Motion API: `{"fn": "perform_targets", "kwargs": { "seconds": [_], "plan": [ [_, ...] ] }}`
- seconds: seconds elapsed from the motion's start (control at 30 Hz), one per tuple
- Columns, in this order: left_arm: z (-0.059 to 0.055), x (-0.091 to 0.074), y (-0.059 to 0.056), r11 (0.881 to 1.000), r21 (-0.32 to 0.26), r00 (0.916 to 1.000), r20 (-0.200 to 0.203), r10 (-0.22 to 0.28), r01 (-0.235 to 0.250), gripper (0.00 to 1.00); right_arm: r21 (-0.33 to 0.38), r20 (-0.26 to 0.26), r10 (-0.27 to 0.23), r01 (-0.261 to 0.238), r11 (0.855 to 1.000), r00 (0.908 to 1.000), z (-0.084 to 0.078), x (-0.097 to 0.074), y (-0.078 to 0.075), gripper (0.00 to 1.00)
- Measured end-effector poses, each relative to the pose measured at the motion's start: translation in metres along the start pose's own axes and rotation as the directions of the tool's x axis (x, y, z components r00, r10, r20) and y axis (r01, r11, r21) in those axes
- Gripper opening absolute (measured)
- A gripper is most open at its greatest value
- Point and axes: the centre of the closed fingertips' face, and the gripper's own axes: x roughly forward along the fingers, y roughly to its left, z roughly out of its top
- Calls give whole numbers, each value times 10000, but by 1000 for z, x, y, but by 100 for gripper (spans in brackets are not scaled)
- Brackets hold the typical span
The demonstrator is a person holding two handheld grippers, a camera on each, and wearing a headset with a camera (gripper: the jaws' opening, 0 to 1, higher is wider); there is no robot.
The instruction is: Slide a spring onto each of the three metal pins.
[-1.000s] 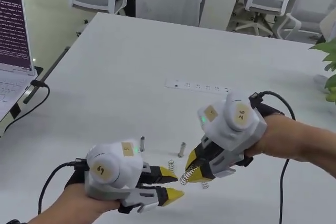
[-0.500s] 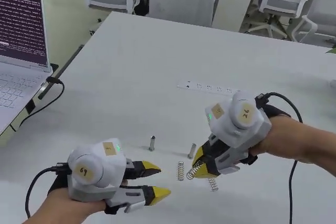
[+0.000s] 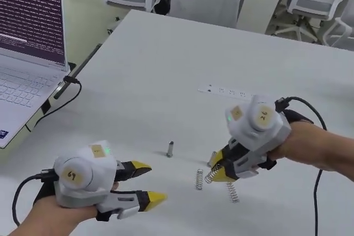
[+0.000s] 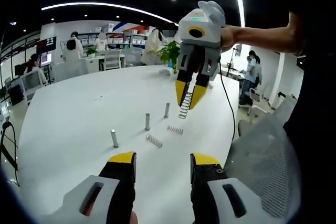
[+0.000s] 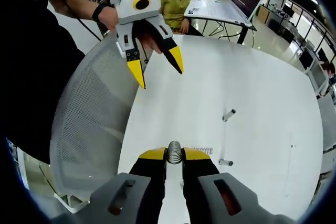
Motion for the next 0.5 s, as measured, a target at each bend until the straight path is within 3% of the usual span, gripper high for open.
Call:
{"fn": "perform_targets", "kwargs": {
  "seconds": [0.5],
  "plan": [
    [-23,-29,28,9924,-584,9940,-167,1078,-1086,48,561,-106,-187,192,9982,9998,0,18,-26,8]
  ]
}}
